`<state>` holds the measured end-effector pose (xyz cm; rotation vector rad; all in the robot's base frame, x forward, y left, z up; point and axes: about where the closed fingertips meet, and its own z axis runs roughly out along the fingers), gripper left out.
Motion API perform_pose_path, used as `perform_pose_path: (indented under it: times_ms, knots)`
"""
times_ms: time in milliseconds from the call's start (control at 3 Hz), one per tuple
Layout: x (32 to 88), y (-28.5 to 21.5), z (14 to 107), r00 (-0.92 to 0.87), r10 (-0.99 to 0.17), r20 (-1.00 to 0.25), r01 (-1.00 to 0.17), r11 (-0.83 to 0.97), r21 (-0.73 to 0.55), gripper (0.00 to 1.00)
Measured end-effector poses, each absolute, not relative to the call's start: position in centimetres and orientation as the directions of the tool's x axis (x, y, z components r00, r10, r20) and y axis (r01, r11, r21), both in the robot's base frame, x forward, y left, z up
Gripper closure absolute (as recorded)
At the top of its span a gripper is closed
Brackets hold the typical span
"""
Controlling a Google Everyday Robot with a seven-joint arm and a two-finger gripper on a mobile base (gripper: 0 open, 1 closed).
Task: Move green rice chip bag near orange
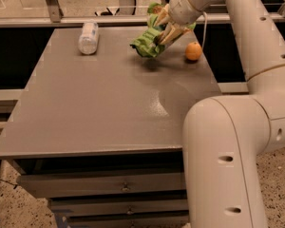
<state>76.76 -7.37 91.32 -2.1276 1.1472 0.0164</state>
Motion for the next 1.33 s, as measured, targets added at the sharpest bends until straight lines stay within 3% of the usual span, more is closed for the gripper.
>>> perform_pose_path:
  times_ms: [333, 667, 1333]
  knots:
    - [77.0, -7.6, 90.6, 0.602, -0.717, -0.351, -0.743, -0.342, -0.575, 1.0]
    - [77.1, -7.8, 90.3, 0.595, -0.719, -0.359, -0.75, -0.337, -0.569, 0.86]
    - [77.0, -7.4, 89.6, 0.601, -0.707, -0.373, -0.755, -0.349, -0.555, 0.44]
